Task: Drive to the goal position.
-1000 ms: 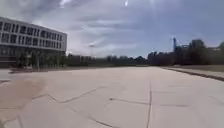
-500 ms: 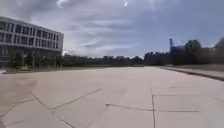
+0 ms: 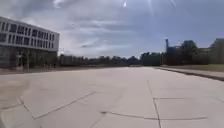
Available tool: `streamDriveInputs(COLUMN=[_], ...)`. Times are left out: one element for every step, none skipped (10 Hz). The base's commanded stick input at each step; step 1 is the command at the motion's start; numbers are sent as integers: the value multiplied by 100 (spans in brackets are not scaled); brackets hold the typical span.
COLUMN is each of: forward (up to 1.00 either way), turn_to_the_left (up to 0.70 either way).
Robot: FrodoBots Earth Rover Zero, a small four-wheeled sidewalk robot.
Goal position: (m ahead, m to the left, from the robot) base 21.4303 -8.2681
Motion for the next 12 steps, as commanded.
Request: streamDriveInputs(forward=[50, 50, 50, 50, 50, 50, 50, 50, 50, 50, 50, 50], turn_to_the_left=[-8, -3, 0, 0, 0, -4, -11, -13, 0, 0, 0, 0])
